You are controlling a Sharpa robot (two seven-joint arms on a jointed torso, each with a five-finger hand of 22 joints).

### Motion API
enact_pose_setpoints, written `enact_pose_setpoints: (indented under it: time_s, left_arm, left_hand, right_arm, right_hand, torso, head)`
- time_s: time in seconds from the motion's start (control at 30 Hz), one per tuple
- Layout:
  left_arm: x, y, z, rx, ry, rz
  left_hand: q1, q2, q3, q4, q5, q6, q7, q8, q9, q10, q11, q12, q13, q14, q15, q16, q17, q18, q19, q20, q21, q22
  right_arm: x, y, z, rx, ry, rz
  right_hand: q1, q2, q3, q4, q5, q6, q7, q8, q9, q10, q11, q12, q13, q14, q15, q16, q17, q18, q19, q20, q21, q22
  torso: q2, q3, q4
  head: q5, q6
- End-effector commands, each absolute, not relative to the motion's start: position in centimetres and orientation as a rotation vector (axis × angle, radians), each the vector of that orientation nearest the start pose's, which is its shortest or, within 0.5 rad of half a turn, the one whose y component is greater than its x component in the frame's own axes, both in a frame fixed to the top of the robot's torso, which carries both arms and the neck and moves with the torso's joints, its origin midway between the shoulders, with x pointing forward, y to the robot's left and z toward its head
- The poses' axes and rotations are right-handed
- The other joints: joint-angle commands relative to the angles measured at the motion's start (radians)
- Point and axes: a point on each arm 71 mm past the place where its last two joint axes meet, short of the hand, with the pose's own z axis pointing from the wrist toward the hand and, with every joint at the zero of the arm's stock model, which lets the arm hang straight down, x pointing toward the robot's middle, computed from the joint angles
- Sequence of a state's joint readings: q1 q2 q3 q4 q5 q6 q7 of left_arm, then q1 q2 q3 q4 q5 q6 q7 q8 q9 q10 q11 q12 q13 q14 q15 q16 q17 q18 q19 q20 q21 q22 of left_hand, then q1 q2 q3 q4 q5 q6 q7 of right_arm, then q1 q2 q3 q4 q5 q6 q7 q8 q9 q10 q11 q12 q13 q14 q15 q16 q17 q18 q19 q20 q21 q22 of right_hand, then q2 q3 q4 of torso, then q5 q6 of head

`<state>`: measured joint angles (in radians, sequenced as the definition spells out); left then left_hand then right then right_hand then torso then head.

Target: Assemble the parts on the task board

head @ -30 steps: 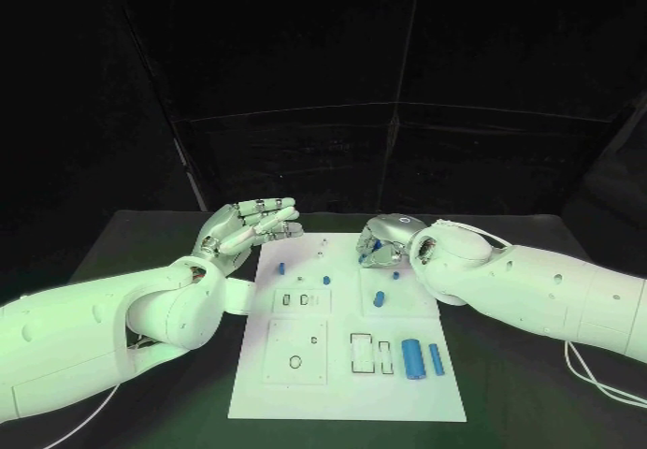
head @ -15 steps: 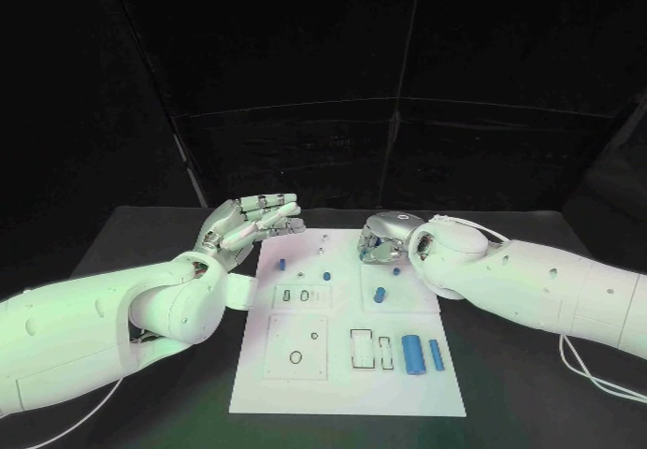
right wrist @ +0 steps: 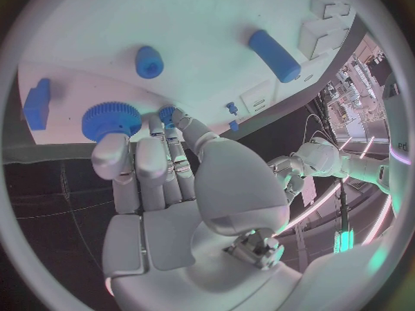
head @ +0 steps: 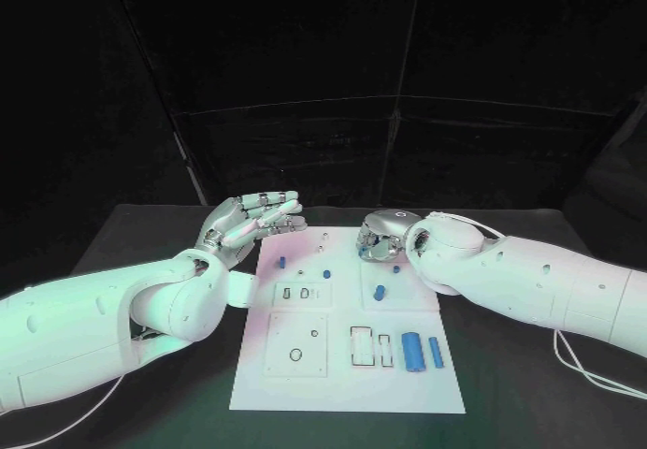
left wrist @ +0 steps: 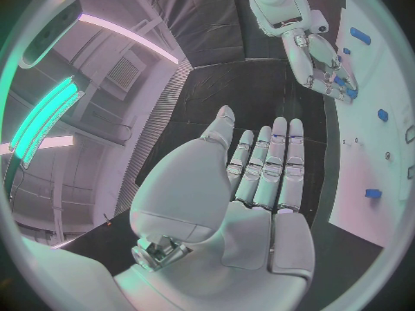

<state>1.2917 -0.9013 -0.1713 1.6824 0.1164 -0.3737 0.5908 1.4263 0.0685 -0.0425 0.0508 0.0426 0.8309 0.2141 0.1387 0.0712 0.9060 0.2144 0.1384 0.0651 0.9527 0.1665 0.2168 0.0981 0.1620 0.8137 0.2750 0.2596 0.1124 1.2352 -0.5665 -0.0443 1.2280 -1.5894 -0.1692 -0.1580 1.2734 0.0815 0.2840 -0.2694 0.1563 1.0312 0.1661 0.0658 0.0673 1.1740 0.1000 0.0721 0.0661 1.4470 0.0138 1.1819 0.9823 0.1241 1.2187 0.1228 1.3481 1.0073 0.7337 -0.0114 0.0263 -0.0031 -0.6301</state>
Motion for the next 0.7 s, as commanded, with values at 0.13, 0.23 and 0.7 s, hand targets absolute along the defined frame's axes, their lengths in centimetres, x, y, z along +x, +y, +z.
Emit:
enact_pose_setpoints:
  time_s: [0.13,0.23,0.7]
  left_arm:
    - [45.8,19.8,-16.1,-1.074,1.3,-1.671]
    - [45.8,19.9,-16.1,-1.074,1.3,-1.67]
    - [45.9,20.5,-16.0,-1.07,1.284,-1.668]
  left_hand:
    - [-0.008,0.0,0.004,-0.004,0.004,0.006,0.058,-0.005,-0.002,0.004,0.001,-0.004,-0.001,0.005,0.0,-0.007,-0.002,0.018,0.007,-0.002,-0.007,-0.001]
    - [-0.009,0.002,0.005,-0.004,0.004,0.006,0.058,-0.006,-0.002,0.004,0.001,-0.005,-0.001,0.006,0.0,-0.008,-0.002,0.018,0.007,-0.002,-0.008,-0.002]
    - [-0.018,0.003,0.004,-0.002,0.004,0.007,0.059,-0.008,-0.003,0.005,0.001,-0.008,-0.001,0.007,0.001,-0.011,-0.003,0.018,0.009,-0.002,-0.011,-0.005]
  right_arm:
    - [53.9,-14.0,-19.1,-0.327,1.72,0.458]
    - [53.7,-14.0,-18.7,-0.314,1.676,0.468]
    - [53.2,-13.5,-17.0,-0.24,1.473,0.552]
  right_hand:
    - [0.001,-0.016,0.03,0.002,-0.009,0.02,-0.005,0.004,0.002,0.016,-0.009,0.001,0.001,0.01,-0.007,-0.013,-0.024,-0.013,0.002,-0.006,0.005,0.003]
    - [0.0,-0.021,0.046,0.004,0.002,0.032,-0.006,0.006,0.003,0.03,-0.013,0.006,0.002,0.014,-0.01,-0.013,-0.029,-0.014,0.007,-0.008,0.008,0.009]
    - [0.0,-0.036,0.07,0.006,0.004,0.044,-0.008,0.007,0.003,0.042,-0.016,0.006,0.003,0.021,-0.013,-0.01,-0.033,-0.017,0.016,-0.012,0.014,0.021]
  torso:
    - [0.0,-0.0008,0.0003]
    - [-0.001,-0.0005,-0.0007]
    - [0.001,0.0001,0.002]
  head:
    - [0.001,-0.005]
    - [0.003,-0.008]
    - [0.004,0.009]
